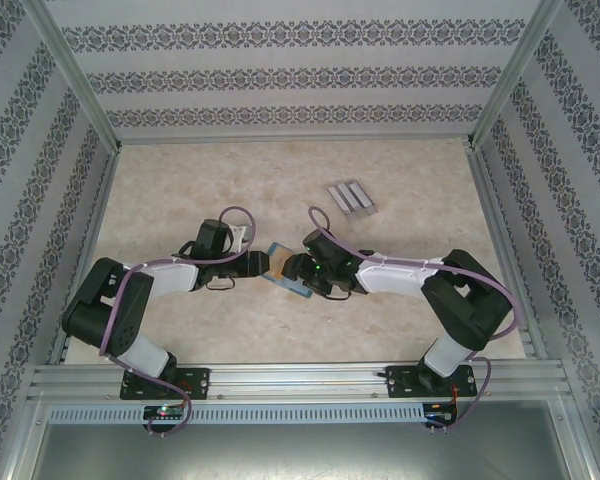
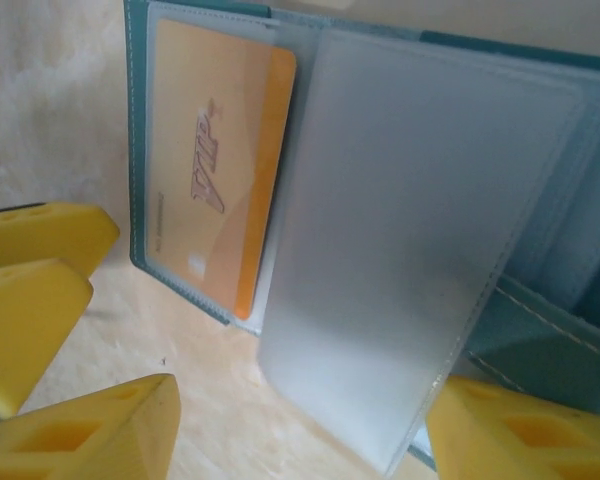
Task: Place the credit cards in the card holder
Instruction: Flip over the card slot in the card holder.
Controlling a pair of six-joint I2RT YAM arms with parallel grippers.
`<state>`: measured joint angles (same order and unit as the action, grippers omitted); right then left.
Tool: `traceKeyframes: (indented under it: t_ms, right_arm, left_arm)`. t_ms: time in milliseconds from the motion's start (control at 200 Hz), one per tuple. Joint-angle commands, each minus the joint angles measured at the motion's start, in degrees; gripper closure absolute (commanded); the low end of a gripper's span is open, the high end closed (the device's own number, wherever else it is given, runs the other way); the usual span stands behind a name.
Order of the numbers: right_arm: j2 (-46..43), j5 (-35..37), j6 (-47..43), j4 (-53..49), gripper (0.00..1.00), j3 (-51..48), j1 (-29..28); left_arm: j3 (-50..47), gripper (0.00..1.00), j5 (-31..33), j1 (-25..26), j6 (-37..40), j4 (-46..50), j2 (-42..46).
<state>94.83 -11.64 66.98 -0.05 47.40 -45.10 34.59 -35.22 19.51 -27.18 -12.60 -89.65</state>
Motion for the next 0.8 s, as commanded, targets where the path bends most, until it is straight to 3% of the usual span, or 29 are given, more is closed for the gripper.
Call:
traceKeyframes:
  t_ms: [0, 175, 240, 380, 520, 629, 799]
  right_arm:
    - [0.4, 0.0, -1.3, 2.4, 0.39, 3.3, 0.3]
    - [1.6, -0.2, -4.0, 2.6, 0.43, 5.6, 1.2]
    - [3.0, -0.7, -4.0, 4.0, 0.43, 6.4, 1.8]
    - [6.1, -3.1, -1.9, 9.1, 0.44, 8.4, 3.8]
    - [10.7, -5.5, -2.0, 9.2, 0.44, 14.0, 4.1]
    - [15.3, -8.2, -1.2, 10.5, 0.44, 17.1, 4.1]
    - [13.3, -12.3, -0.9, 14.9, 0.41, 16.4, 7.7]
  left_arm:
    - [1.8, 0.55, -4.6, 0.6, -2.2, -3.2, -1.5]
    - [1.2, 0.69, -4.0, 0.6, -2.8, -3.9, -0.8]
    - [0.0, 0.79, -2.5, 0.7, -4.7, -5.5, -0.3]
    - [-4.8, 0.89, 1.3, -0.1, -9.9, -11.8, 3.3]
    - [-8.8, 0.84, 9.0, -2.0, -11.1, -10.7, 10.0]
    - [-10.6, 0.85, 16.6, -4.5, -10.3, -4.3, 17.0]
    - [-9.5, 0.62, 14.8, -4.8, -5.8, -1.4, 20.2]
